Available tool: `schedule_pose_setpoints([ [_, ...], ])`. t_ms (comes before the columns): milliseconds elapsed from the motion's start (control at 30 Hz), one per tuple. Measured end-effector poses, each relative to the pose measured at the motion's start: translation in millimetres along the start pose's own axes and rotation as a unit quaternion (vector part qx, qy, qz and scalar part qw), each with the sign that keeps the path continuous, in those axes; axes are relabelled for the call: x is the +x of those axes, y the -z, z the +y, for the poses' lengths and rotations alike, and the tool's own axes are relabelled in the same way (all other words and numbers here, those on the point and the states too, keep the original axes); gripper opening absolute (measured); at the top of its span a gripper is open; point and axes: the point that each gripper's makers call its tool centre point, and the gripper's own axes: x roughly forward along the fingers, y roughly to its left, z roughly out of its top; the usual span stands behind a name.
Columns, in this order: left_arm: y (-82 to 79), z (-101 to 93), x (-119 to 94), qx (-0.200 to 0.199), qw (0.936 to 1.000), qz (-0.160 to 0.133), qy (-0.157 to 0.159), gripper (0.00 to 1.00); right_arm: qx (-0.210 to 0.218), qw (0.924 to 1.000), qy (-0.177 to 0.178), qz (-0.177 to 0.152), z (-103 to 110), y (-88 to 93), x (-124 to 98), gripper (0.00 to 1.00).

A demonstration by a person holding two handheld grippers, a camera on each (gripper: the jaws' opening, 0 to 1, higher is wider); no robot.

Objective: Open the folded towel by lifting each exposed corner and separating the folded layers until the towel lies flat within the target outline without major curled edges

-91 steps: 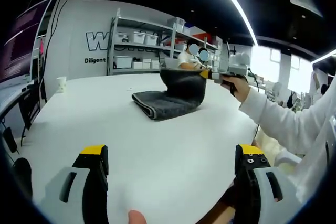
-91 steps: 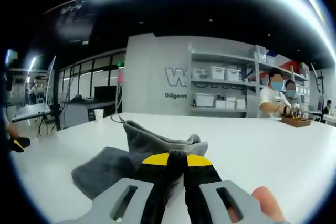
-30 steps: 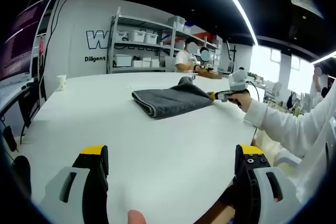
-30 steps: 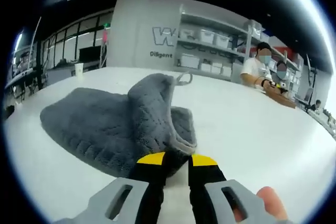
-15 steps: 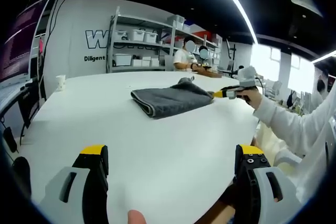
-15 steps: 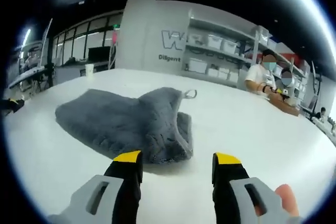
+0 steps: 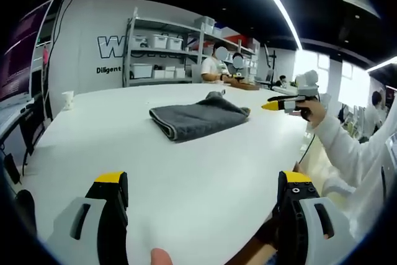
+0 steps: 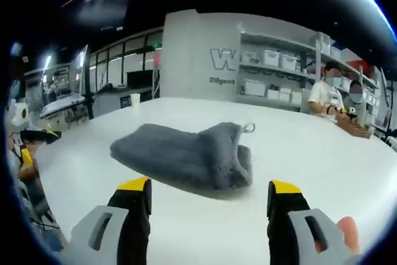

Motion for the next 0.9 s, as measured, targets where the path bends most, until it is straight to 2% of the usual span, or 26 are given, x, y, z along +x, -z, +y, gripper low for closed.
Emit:
schedule_pose_setpoints([
  [200,-3.5,-14.9,8.3,0.009,0.9999,0.011,0.009,0.99,0.007,0.9995,-0.029,-0.003,13.8,1.0,-12.6,0.91],
  [333,-9.2,-27.6,12.1,0.01,0.9997,0.007,0.023,0.99,0.017,0.9982,-0.057,-0.009,25.0,3.9,-16.6,0.99],
  [533,-13.3,-44.1,19.2,0.017,0.9992,0.015,0.033,0.99,0.015,0.9957,-0.091,-0.008,40.3,11.3,-24.2,0.99],
  [667,-16.8,-51.7,24.9,0.02,0.999,0.016,0.036,0.99,0.022,0.995,-0.096,-0.014,38.5,9.3,-31.4,0.99],
  [700,-17.7,-53.5,26.4,0.02,0.999,0.016,0.037,0.99,0.022,0.9947,-0.101,-0.006,38.2,9.5,-34.4,0.99],
  [900,-20.8,-66.7,36.5,0.006,0.9981,0.007,0.06,1.0,0.028,0.9951,-0.095,-0.001,28.7,8.0,-49.7,0.99],
])
